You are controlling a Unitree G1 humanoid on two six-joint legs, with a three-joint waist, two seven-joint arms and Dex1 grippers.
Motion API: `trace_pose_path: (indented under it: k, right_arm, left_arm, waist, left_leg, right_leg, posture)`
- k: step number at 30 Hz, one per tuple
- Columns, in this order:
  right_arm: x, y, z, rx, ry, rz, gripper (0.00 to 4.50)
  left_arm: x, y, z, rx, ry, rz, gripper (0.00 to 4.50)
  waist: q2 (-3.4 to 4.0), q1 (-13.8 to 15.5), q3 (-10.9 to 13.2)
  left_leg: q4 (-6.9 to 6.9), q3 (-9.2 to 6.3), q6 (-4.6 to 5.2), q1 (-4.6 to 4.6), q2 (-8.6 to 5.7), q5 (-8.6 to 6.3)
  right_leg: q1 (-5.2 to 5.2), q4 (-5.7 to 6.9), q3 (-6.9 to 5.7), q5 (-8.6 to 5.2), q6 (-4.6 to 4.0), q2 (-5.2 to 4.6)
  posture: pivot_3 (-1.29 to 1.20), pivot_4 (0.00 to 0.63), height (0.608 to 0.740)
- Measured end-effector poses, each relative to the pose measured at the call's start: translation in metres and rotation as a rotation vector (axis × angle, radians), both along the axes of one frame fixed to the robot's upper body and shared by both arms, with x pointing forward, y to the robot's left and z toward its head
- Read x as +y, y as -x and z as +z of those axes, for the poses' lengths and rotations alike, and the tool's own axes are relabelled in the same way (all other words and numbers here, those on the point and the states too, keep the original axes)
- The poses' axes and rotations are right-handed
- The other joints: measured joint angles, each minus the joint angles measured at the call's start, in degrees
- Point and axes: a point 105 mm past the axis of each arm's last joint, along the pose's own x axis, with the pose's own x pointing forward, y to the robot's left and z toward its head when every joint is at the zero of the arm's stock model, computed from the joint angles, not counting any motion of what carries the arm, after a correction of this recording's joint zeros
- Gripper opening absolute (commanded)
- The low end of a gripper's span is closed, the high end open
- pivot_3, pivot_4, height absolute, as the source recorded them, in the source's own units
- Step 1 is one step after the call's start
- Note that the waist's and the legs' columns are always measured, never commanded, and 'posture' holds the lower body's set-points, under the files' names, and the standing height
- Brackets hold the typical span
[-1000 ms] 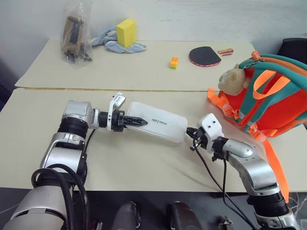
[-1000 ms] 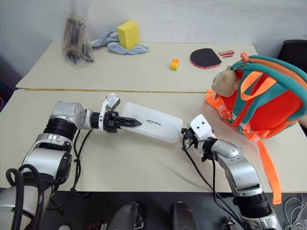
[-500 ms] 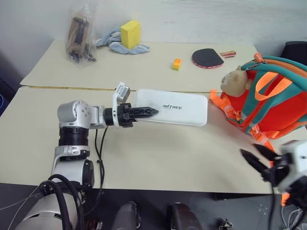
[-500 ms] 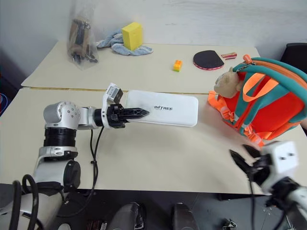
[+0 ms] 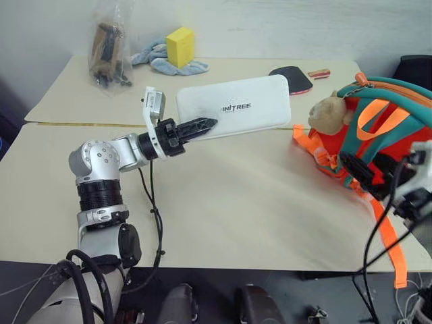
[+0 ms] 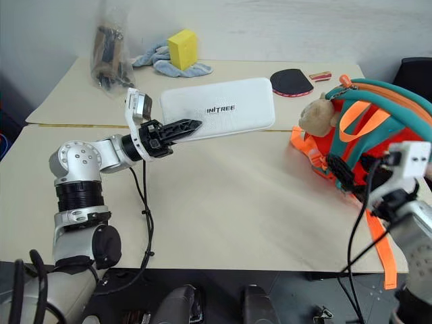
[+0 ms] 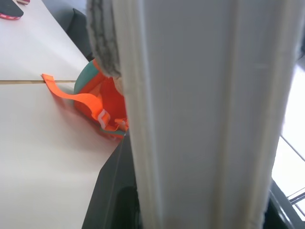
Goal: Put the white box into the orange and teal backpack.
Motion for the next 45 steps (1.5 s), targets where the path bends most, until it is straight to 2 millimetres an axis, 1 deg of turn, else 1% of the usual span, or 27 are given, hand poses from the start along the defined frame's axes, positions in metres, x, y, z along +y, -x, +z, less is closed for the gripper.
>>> trace_pose_path:
  k: [1,2,3,5,6,7,8,11,12,13,14,16,19,22,25,27,28,29,30,31,33,35,39,45]
  right_arm:
    - [0.003,-0.005,0.0,0.003,-0.002,0.011,4.47]
    - [0.006,-0.011,-0.002,0.009,0.004,0.022,4.06]
    - [0.007,-0.014,-0.002,0.013,0.013,0.025,3.9]
    - [0.007,-0.02,-0.002,0.007,0.026,0.029,3.19]
    - [0.006,-0.022,-0.003,0.008,0.039,0.034,2.98]
    - [0.006,-0.022,-0.003,0.008,0.054,0.041,2.54]
    - [0.006,-0.022,-0.003,0.007,0.061,0.046,2.29]
    - [0.01,-0.02,-0.002,0.001,0.039,0.085,1.25]
    - [0.011,-0.019,-0.002,0.001,0.031,0.097,1.01]
    - [0.016,-0.017,-0.001,0.0,0.009,0.136,0.63]
    - [0.018,-0.016,-0.001,0.0,0.004,0.152,0.45]
    - [0.031,-0.01,0.004,-0.006,-0.013,0.245,0.01]
    - [0.051,0.006,0.019,-0.025,0.017,0.39,0.01]
    - [0.074,0.029,0.034,-0.032,0.093,0.557,0.01]
    - [0.089,0.052,0.038,-0.005,0.115,0.702,0.01]
    - [0.094,0.071,0.047,0.002,0.133,0.789,0.01]
    - [0.096,0.077,0.051,-0.006,0.145,0.812,0.01]
    - [0.097,0.091,0.056,0.003,0.133,0.86,0.01]
    - [0.098,0.096,0.058,0.005,0.129,0.882,0.01]
    - [0.099,0.107,0.06,0.018,0.112,0.913,0.01]
    - [0.1,0.122,0.059,0.043,0.099,0.951,0.01]
    - [0.098,0.132,0.054,0.085,0.09,0.949,0.01]
    - [0.088,0.141,0.049,0.136,0.068,0.903,0.01]
    - [0.076,0.144,0.056,0.134,0.063,0.851,0.01]
  left_arm:
    - [0.0,0.0,-0.001,0.001,-0.002,0.0,1.4]
    - [0.0,0.0,-0.003,0.002,-0.002,0.005,1.4]
    - [0.0,0.0,-0.004,0.004,-0.005,0.006,1.4]
    - [0.001,-0.003,-0.005,-0.003,-0.008,0.027,1.4]
    - [0.002,-0.004,-0.004,-0.007,-0.008,0.037,1.4]
    - [0.003,-0.004,-0.003,-0.011,-0.011,0.046,1.4]
    - [0.004,-0.005,-0.003,-0.013,-0.013,0.052,1.4]
    - [0.012,-0.007,-0.003,-0.024,-0.021,0.082,1.4]
    - [0.013,-0.007,-0.003,-0.027,-0.021,0.088,1.4]
    - [0.015,-0.008,-0.002,-0.034,-0.02,0.098,1.4]
    - [0.016,-0.009,-0.002,-0.036,-0.021,0.103,1.4]
    - [0.021,-0.013,-0.001,-0.036,-0.021,0.131,1.4]
    - [0.031,-0.019,0.004,-0.045,-0.026,0.164,1.4]
    - [0.039,-0.024,0.015,-0.093,-0.024,0.19,1.4]
    - [0.037,-0.024,0.028,-0.148,-0.008,0.161,1.4]
    - [0.036,-0.023,0.036,-0.177,0.003,0.129,1.4]
    - [0.036,-0.022,0.039,-0.188,0.004,0.122,1.4]
    - [0.033,-0.019,0.044,-0.198,0.016,0.084,1.4]
    - [0.034,-0.018,0.047,-0.204,0.022,0.074,1.4]
    - [0.031,-0.015,0.05,-0.211,0.034,0.04,1.4]
    - [0.031,-0.004,0.053,-0.248,0.025,-0.028,1.4]
    - [0.028,0.009,0.054,-0.305,0.008,-0.113,1.4]
    - [0.025,0.017,0.05,-0.394,-0.036,-0.189,1.4]
    - [0.016,0.022,0.04,-0.504,-0.117,-0.286,1.4]
  waist:
    - [0.0,-0.05,0.0]
    - [0.0,-0.13,0.0]
    - [0.0,-0.14,0.0]
    - [0.0,-0.09,0.0]
    - [0.0,-0.08,0.0]
    - [0.0,-0.12,0.0]
    - [0.0,-0.12,0.0]
    - [0.0,-0.29,0.0]
    - [0.0,-0.29,0.0]
    - [0.0,-0.27,0.0]
    - [0.0,-0.27,0.0]
    - [0.01,-0.26,0.01]
    - [0.01,-0.19,0.02]
    - [-0.01,-0.15,0.04]
    - [-0.05,-0.11,0.09]
    - [-0.09,-0.08,0.14]
    - [-0.12,-0.06,0.16]
    - [-0.21,-0.04,0.22]
    - [-0.25,-0.06,0.23]
    - [-0.3,-0.05,0.28]
    - [-0.37,-0.1,0.32]
    - [-0.38,-0.21,0.33]
    - [-0.41,-0.04,0.34]
    - [-0.42,0.0,0.35]
  left_leg:
    - [0.0,0.01,0.01,-0.02,-0.01,0.0]
    - [0.02,0.03,0.02,-0.03,-0.01,0.0]
    - [0.02,0.03,0.02,-0.03,-0.01,0.0]
    - [0.01,0.02,0.02,-0.04,0.0,0.0]
    - [0.0,0.02,0.02,-0.03,0.0,0.0]
    - [-0.01,0.02,0.02,-0.04,0.0,0.0]
    - [0.0,0.02,0.02,-0.04,0.0,0.0]
    - [0.0,0.03,0.02,-0.03,0.02,0.01]
    - [0.0,0.02,0.01,-0.03,0.03,0.01]
    - [0.0,0.02,0.01,-0.03,0.04,0.01]
    - [-0.01,0.02,0.01,-0.03,0.04,0.01]
    - [-0.01,0.03,0.01,-0.03,0.04,0.01]
    - [-0.02,0.02,0.02,-0.05,0.04,0.0]
    - [-0.04,-0.01,0.02,-0.08,0.05,0.0]
    - [-0.03,-0.01,0.04,-0.11,0.04,-0.01]
    - [-0.03,-0.03,0.06,-0.13,0.04,-0.02]
    - [-0.03,-0.03,0.06,-0.13,0.04,-0.02]
    - [-0.04,-0.07,0.07,-0.14,0.05,-0.03]
    - [-0.04,-0.08,0.07,-0.12,0.07,-0.03]
    - [-0.04,-0.1,0.08,-0.17,0.06,-0.03]
    - [-0.06,-0.12,0.08,-0.19,0.07,-0.03]
    - [-0.03,-0.11,0.09,-0.19,0.07,-0.04]
    - [0.06,-0.12,0.17,-0.16,0.04,0.0]
    - [-0.01,-0.14,0.18,-0.13,0.03,-0.01]
  right_leg:
    - [0.0,-0.01,0.0,0.0,0.0,-0.01]
    - [-0.01,0.0,0.01,0.0,0.0,-0.01]
    - [-0.03,0.0,0.02,0.0,0.0,-0.01]
    - [-0.03,0.0,0.0,0.0,0.0,-0.01]
    - [-0.03,0.0,-0.01,0.0,0.0,-0.01]
    - [-0.03,-0.01,0.0,0.0,0.0,0.0]
    - [-0.03,0.0,0.0,0.0,0.0,0.0]
    - [-0.03,0.01,0.0,0.0,0.0,0.01]
    - [-0.03,0.01,0.0,0.0,0.0,0.01]
    - [-0.03,0.01,-0.01,0.0,0.0,0.01]
    - [-0.03,0.01,-0.01,0.0,0.0,0.02]
    - [-0.04,0.01,0.0,0.0,0.0,0.02]
    - [-0.06,-0.01,-0.02,0.0,0.0,0.01]
    - [-0.06,-0.06,-0.06,0.0,0.0,0.01]
    - [-0.04,-0.1,-0.06,0.0,0.0,-0.01]
    - [-0.03,-0.12,-0.09,0.0,0.0,-0.02]
    - [-0.02,-0.15,-0.09,0.0,0.0,-0.01]
    - [0.0,-0.16,-0.12,0.0,0.0,-0.01]
    - [0.03,-0.16,-0.13,0.0,0.0,-0.01]
    - [0.0,-0.18,-0.14,0.0,0.0,-0.02]
    - [0.03,-0.15,-0.16,0.0,0.0,-0.01]
    - [0.07,-0.14,-0.15,0.0,0.0,0.0]
    - [0.12,-0.22,-0.13,0.0,0.0,-0.03]
    - [0.16,-0.29,-0.14,0.0,0.0,-0.03]
  posture:
    - [0.0,0.15,0.74]
    - [0.0,0.15,0.74]
    - [0.0,0.15,0.74]
    - [0.0,0.15,0.74]
    - [0.0,0.15,0.74]
    - [0.0,0.15,0.74]
    - [0.0,0.15,0.74]
    - [0.0,0.15,0.74]
    - [0.0,0.15,0.74]
    - [0.0,0.15,0.74]
    - [0.0,0.15,0.74]
    - [0.0,0.15,0.74]
    - [0.0,0.15,0.74]
    - [0.0,0.15,0.74]
    - [0.0,0.15,0.74]
    - [0.0,0.15,0.74]
    - [0.0,0.15,0.74]
    - [0.0,0.15,0.74]
    - [0.0,0.15,0.74]
    - [0.0,0.15,0.74]
    - [0.0,0.15,0.74]
    - [0.0,0.15,0.74]
    - [0.0,0.15,0.74]
    - [0.0,0.15,0.74]
